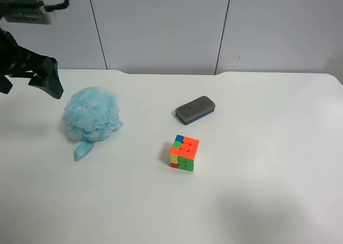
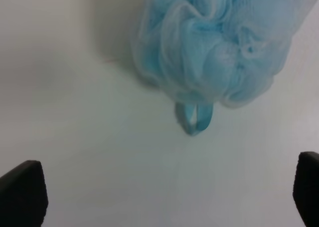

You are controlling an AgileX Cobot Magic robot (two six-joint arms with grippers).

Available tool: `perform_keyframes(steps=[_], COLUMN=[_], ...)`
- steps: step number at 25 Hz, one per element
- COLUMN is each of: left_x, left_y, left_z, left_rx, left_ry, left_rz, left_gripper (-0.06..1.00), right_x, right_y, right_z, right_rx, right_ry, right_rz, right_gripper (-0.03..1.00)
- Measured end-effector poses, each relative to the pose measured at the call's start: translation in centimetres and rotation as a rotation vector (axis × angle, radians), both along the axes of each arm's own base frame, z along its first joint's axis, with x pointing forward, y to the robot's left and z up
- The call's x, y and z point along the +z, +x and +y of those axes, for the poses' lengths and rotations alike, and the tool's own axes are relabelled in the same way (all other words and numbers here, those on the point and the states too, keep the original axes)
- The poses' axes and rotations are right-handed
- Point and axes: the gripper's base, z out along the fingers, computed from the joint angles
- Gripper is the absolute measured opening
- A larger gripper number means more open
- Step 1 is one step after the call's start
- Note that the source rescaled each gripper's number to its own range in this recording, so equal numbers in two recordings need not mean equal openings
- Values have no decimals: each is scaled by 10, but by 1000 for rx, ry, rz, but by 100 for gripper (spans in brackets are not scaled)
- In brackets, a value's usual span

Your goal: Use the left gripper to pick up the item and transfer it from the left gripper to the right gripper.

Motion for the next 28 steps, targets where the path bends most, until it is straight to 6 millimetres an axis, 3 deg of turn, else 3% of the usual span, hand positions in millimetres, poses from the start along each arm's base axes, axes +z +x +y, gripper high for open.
perform_keyframes(steps=[12,28], left_x=[-52,-120], left_y=[55,83], left_z=[-27,-37], left_rx=[-22,8], left_ry=[-1,-36], left_rz=[74,135], left_gripper=[100,100], right_x=[0,0], right_y=[0,0], right_z=[0,0], right_rx=[0,0], right_ry=[0,0], right_rz=[0,0], right_gripper=[100,100])
